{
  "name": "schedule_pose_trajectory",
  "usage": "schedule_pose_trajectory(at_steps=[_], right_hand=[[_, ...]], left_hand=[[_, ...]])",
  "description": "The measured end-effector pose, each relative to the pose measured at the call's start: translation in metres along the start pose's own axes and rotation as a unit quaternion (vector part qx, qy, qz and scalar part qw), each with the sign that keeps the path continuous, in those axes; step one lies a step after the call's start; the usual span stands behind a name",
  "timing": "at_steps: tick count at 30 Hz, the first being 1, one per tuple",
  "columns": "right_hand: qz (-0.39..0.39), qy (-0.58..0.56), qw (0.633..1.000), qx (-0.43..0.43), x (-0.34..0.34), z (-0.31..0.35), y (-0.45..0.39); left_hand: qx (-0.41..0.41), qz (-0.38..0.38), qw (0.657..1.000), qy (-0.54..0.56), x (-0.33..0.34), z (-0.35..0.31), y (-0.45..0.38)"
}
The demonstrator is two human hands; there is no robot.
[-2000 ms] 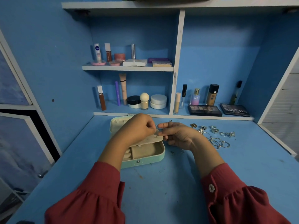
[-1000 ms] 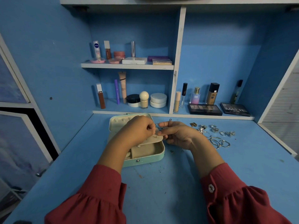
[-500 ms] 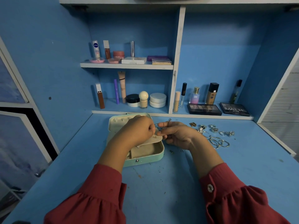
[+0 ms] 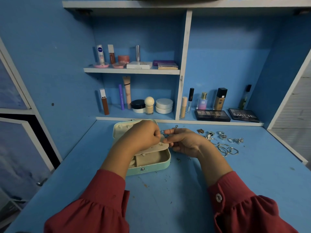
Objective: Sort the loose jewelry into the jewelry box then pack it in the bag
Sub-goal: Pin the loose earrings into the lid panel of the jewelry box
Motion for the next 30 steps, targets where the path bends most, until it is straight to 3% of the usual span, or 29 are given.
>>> schedule_pose_trajectory(at_steps=[14, 18, 22, 30], right_hand=[[-0.021, 0.033, 0.999, -0.022, 0.002, 0.004, 0.003], [-0.012, 0.04, 0.999, -0.028, 0.002, 0.004, 0.003], [-0.003, 0.047, 0.999, -0.022, 0.001, 0.006, 0.004], [-0.004, 0.083, 0.996, -0.022, 0.0, 0.007, 0.005]], left_hand=[[0.021, 0.01, 0.994, -0.105, 0.003, -0.011, -0.003], [-0.009, 0.004, 0.999, 0.032, -0.006, 0.007, -0.003], [-0.061, -0.072, 0.98, 0.177, -0.026, 0.053, -0.002], [-0.111, -0.052, 0.971, 0.207, -0.016, 0.107, -0.007]])
Point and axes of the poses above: each hand's wrist, its own y-axis away from the middle knuckle, its own x-axis out of the palm, z = x × y, the point moved 2 cm from there along -y, towards the middle knuckle, and after that the axes turned 11 degrees about -z, right-handed, at the moved point
